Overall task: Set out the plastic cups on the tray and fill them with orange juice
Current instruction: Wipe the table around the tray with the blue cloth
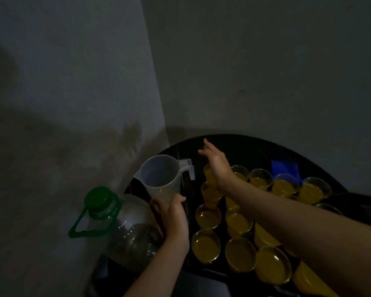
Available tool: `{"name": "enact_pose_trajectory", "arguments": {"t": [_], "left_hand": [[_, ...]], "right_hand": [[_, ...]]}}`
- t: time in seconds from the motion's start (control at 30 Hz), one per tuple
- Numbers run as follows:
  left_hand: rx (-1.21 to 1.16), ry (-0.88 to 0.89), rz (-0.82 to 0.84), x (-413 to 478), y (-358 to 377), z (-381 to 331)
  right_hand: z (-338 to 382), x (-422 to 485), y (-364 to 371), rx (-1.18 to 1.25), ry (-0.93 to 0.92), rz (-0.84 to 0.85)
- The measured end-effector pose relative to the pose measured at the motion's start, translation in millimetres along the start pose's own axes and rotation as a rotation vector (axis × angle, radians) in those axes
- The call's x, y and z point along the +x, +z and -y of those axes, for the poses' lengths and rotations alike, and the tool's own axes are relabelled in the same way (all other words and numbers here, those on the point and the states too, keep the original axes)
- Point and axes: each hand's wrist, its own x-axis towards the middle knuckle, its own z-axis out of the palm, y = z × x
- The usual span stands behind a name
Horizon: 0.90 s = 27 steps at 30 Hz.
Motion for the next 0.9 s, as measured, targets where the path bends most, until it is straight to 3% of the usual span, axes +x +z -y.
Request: {"name": "enact_pose_trajectory", "arguments": {"t": [0.07,0.27,0.47,0.57,0.67,0.73,0.9], "left_hand": [[-0.011,0.043,0.027,-14,5,-3],[0.077,0.174,-0.094,-34,46,-28],[-0.008,0.064,-0.192,-38,85,-50],[0.048,0.119,-0.145,-37,99,-45],[0.201,0.282,-0.010,-36,115,-46],[0.349,0.421,0.139,-31,127,-51],[0.867,0.860,0.737,0,174,-63]], "right_hand": [[1,-10,-14,-0.008,-0.015,-0.026],[19,-19,-75,-0.023,-0.078,-0.119],[33,-11,-151,-0.083,-0.104,-0.217],[34,-5,-181,-0.152,-0.130,-0.279],[34,1,-214,-0.309,-0.139,-0.338],[31,5,-236,-0.420,-0.100,-0.292],[9,11,-282,-0.508,0.113,-0.116]]}}
